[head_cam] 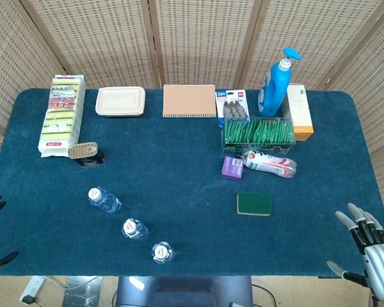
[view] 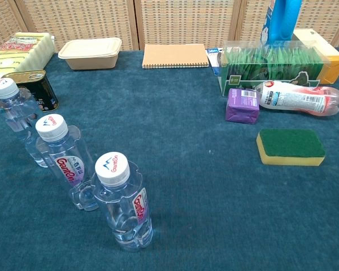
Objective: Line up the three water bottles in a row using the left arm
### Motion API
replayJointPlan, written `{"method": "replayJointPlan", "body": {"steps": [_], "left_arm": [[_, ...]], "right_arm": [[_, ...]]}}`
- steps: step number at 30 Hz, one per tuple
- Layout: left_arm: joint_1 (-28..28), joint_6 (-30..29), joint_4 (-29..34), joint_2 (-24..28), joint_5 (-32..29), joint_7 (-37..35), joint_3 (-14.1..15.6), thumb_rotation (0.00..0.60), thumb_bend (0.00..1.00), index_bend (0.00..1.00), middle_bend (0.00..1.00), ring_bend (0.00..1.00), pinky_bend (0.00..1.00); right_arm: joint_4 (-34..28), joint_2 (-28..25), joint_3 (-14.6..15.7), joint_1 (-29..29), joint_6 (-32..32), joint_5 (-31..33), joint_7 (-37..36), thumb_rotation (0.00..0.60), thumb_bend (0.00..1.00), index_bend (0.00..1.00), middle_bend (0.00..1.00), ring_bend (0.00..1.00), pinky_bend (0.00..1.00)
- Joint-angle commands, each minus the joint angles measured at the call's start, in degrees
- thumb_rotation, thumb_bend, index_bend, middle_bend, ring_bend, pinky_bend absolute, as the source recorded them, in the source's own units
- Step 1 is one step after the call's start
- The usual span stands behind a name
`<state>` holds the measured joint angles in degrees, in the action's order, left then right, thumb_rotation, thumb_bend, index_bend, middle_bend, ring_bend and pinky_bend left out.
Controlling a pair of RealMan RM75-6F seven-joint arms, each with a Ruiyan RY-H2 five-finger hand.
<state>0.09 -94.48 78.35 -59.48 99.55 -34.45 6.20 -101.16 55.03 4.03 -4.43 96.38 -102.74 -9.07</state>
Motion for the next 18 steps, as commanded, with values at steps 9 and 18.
{"method": "replayJointPlan", "body": {"steps": [9, 18], "left_arm": [[11.3, 9.1, -12.9, -9.2, 0.2, -24.5, -2.8, 0.6, 0.12, 0.0, 0.0, 0.0, 0.0], [19.3, 16.8, -18.6, -18.0, 0.5, -31.7, -3.2, 0.6, 0.12, 0.0, 0.0, 0.0, 0.0]], "right_arm": [[0.3, -0.6, 0.2, 0.1, 0.4, -0.2, -1.9, 0.6, 0.0, 0.11, 0.0, 0.0, 0.0], [0.6, -1.1, -0.1, 0.1, 0.8, 0.7, -3.6, 0.6, 0.0, 0.11, 0.0, 0.0, 0.0]]}}
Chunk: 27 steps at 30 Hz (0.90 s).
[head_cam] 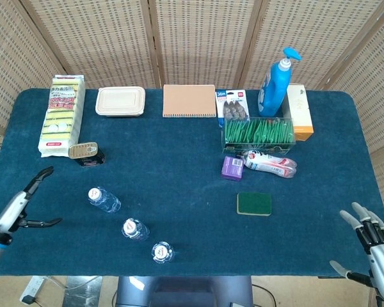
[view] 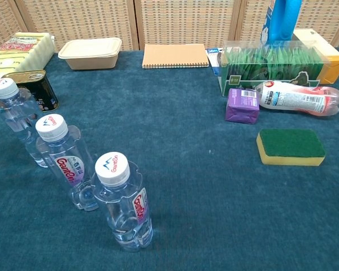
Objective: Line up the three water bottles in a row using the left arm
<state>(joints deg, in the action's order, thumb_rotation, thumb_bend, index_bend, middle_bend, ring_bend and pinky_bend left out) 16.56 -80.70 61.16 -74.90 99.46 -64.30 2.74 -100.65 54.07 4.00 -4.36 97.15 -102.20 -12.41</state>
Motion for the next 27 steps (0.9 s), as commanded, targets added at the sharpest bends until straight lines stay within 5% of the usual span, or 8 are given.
{"method": "replayJointPlan", "body": {"steps": [1, 15, 19, 22, 27], "left_arm": [[3.4, 3.6, -1.6, -3.1, 0.7, -1.9, 0.4, 0.6, 0.12, 0.0, 0.0, 0.0, 0.0], [9.4, 11.4, -0.2, -9.4, -0.8, 2.2, 1.7, 0.6, 0.13, 0.0, 0.0, 0.0, 0.0], [9.8, 11.2, -1.5, -11.9, -2.1, 2.1, 1.0, 0.6, 0.21, 0.0, 0.0, 0.0, 0.07], [9.5, 10.4, -2.9, -13.8, -3.6, 2.6, -0.1, 0.6, 0.32, 0.05, 0.13, 0.07, 0.25], [9.6, 9.7, -4.0, -15.9, -5.1, 3.3, -1.3, 0.6, 0.4, 0.36, 0.42, 0.29, 0.45]], "right_arm": [[0.1, -0.1, -0.1, 0.0, 0.1, 0.3, -0.4, 0.6, 0.0, 0.11, 0.0, 0.0, 0.0], [1.1, -1.0, -0.7, 0.1, 0.1, 2.2, -4.0, 0.6, 0.0, 0.11, 0.0, 0.0, 0.0], [1.4, -1.2, -0.8, 0.1, 0.3, 2.6, -4.9, 0.6, 0.0, 0.11, 0.0, 0.0, 0.0], [1.6, -1.3, -0.9, 0.0, 0.4, 2.8, -5.3, 0.6, 0.0, 0.11, 0.0, 0.0, 0.0], [1.8, -1.4, -0.9, 0.0, 0.5, 2.8, -6.0, 0.6, 0.0, 0.11, 0.0, 0.0, 0.0]]}}
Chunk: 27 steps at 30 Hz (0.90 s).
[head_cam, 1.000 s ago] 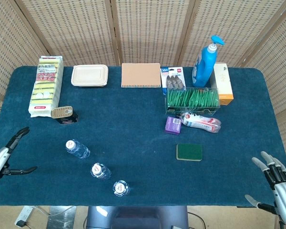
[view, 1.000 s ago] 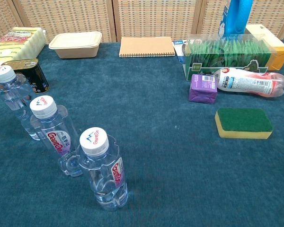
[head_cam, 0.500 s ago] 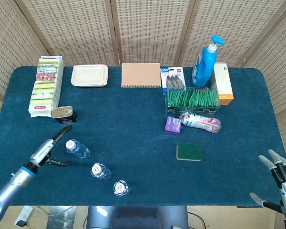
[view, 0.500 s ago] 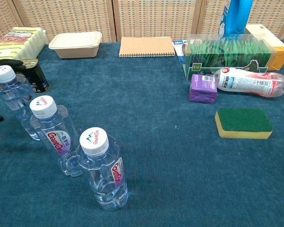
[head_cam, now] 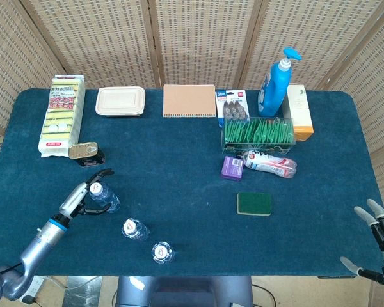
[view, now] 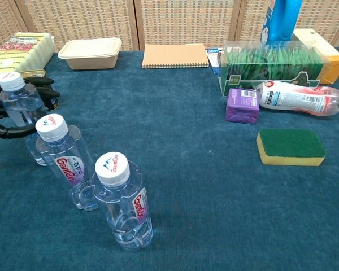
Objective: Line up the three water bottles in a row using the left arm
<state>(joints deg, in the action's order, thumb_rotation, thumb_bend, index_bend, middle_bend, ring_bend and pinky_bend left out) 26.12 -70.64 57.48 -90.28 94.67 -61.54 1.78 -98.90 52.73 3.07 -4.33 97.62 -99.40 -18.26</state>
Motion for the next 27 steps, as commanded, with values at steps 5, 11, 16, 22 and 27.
{"method": "replayJointPlan", "body": {"steps": [5, 11, 16, 22, 27], "left_arm": [[0.7, -0.7, 0.7, -0.5, -0.4, 2.2, -0.5, 0.6, 0.42, 0.47, 0.5, 0.36, 0.49], [2.8, 0.0, 3.4, 0.9, -0.3, 2.2, -1.4, 0.6, 0.42, 0.48, 0.51, 0.36, 0.49], [6.7, 2.0, 8.5, 2.9, -0.6, 3.3, -3.8, 0.6, 0.41, 0.48, 0.51, 0.36, 0.49], [15.4, 10.1, 14.3, 4.7, -0.5, 6.7, -7.2, 0.6, 0.39, 0.48, 0.51, 0.36, 0.49], [21.0, 13.5, 14.9, 3.7, 0.9, 8.1, -8.6, 0.6, 0.38, 0.48, 0.51, 0.36, 0.49]], "right_arm": [[0.3, 0.0, 0.0, 0.0, -0.1, 0.0, -0.3, 0.6, 0.0, 0.11, 0.0, 0.0, 0.0], [0.1, 0.2, 0.1, 0.2, -0.6, -0.2, 0.3, 0.6, 0.0, 0.11, 0.0, 0.0, 0.0], [-0.3, 0.5, 0.1, 0.4, -1.2, -0.3, 1.5, 0.6, 0.0, 0.11, 0.0, 0.0, 0.0], [-0.5, 0.9, -0.4, 0.8, -2.1, 0.9, 2.8, 0.6, 0.0, 0.11, 0.0, 0.0, 0.0], [-0.9, 1.4, -1.2, 1.2, -3.2, 2.9, 4.1, 0.6, 0.0, 0.11, 0.0, 0.0, 0.0]]}}
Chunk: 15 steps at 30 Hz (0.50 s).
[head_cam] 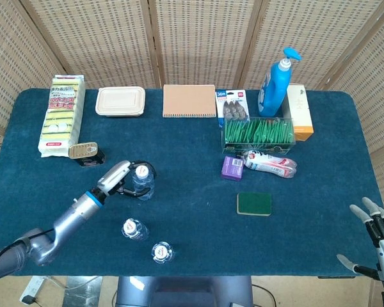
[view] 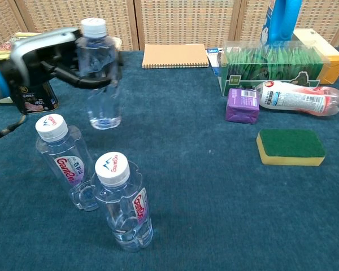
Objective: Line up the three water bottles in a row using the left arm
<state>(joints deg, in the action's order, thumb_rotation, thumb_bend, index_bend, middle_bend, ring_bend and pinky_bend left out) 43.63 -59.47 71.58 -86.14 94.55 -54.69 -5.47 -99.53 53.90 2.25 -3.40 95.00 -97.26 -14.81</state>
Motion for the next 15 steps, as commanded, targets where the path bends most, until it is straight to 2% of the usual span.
{"method": "replayJointPlan", "body": {"steps": [1, 8, 15], "left_arm": [[4.5, 2.8, 0.4, -0.8, 1.3, 1.6, -1.6, 0.6, 0.38, 0.48, 0.51, 0.36, 0.49], [11.5, 4.2, -4.3, -4.5, 5.4, 2.4, -1.1, 0.6, 0.37, 0.48, 0.51, 0.36, 0.49], [17.5, 8.3, -11.5, -10.2, 3.9, -3.0, -1.0, 0.6, 0.37, 0.48, 0.51, 0.36, 0.49]], "right_arm": [[-0.4, 0.3, -0.5, 0.3, -0.8, 1.1, 0.9, 0.6, 0.0, 0.11, 0.0, 0.0, 0.0], [-1.2, 0.9, -1.5, 1.2, -3.1, 3.9, 3.2, 0.6, 0.0, 0.11, 0.0, 0.0, 0.0], [-2.3, 1.5, -2.2, 1.7, -4.6, 6.1, 5.4, 0.6, 0.0, 0.11, 0.0, 0.0, 0.0]]}}
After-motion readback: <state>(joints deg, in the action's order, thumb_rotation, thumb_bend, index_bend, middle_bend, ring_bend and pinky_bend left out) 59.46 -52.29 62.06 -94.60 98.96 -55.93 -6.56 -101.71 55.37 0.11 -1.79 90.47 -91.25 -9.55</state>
